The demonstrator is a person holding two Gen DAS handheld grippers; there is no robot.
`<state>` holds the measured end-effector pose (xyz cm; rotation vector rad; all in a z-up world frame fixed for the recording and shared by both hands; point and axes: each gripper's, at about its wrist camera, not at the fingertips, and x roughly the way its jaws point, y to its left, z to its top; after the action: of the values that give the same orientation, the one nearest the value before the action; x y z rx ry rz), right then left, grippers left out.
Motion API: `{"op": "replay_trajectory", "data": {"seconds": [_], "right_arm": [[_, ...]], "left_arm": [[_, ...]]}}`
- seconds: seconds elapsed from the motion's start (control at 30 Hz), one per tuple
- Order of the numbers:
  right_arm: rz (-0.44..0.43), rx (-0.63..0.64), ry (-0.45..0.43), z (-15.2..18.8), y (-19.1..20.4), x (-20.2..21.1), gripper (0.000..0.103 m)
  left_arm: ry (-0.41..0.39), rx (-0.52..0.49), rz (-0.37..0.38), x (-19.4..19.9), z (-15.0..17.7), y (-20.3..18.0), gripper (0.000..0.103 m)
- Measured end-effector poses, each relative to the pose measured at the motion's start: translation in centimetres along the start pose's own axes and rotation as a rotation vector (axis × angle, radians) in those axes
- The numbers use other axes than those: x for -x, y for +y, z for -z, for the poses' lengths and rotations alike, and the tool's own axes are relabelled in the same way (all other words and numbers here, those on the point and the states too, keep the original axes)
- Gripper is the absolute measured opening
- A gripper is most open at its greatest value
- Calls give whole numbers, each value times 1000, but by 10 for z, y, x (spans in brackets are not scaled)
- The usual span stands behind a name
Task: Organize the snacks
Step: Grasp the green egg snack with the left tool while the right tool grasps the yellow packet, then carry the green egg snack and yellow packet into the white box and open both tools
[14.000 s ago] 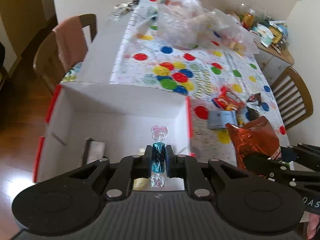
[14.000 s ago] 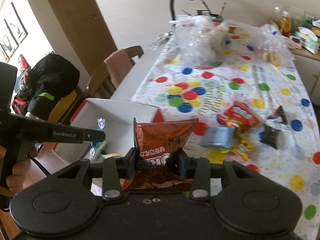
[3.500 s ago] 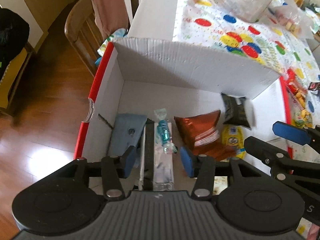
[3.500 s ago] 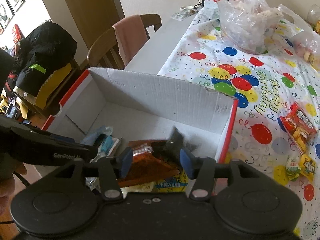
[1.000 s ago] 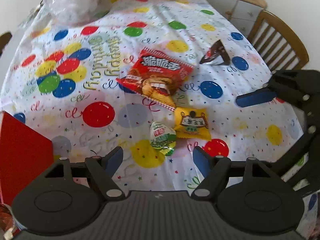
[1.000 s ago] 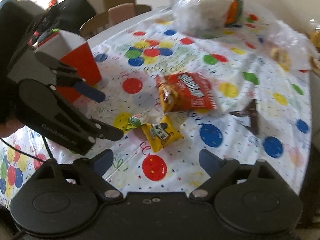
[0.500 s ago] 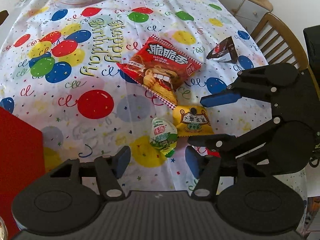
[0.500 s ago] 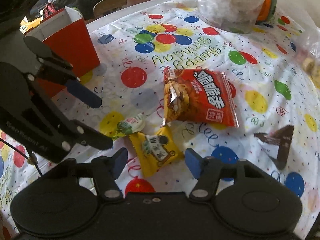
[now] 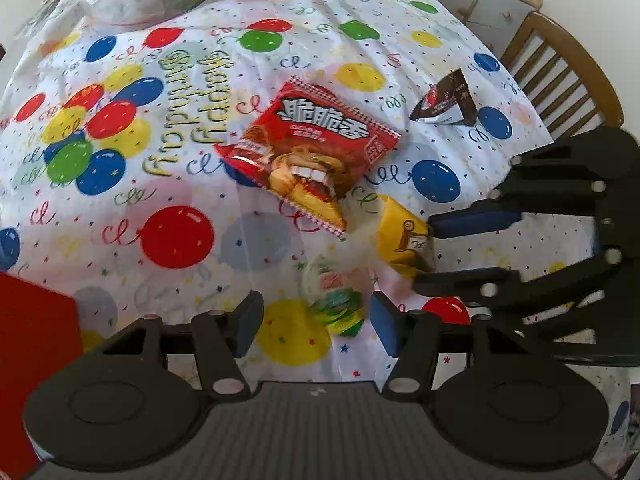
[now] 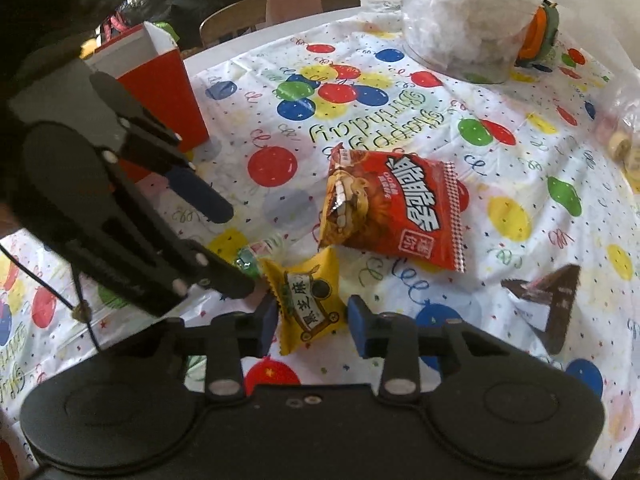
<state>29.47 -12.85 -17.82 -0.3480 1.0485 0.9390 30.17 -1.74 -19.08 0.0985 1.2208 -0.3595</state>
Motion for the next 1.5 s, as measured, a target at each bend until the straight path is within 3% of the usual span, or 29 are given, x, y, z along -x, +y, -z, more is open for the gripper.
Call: {"op": "replay_trajectory", "data": {"seconds": [0.27, 0.37, 0.87, 1.5], "right_arm": [[25, -55, -12, 14, -5, 16, 29], [31, -74, -21, 17, -5, 20, 29], [76, -142, -36, 23, 13, 38, 28], [195, -170, -112, -6, 104, 116, 28]], "left_arm": [[-7, -53, -53, -8, -3, -16, 37], [-16, -55, -64, -9, -2, -17, 34], [-59, 3, -56, 24, 21, -12, 32], [-218, 13, -14, 141, 61, 5, 32]]}}
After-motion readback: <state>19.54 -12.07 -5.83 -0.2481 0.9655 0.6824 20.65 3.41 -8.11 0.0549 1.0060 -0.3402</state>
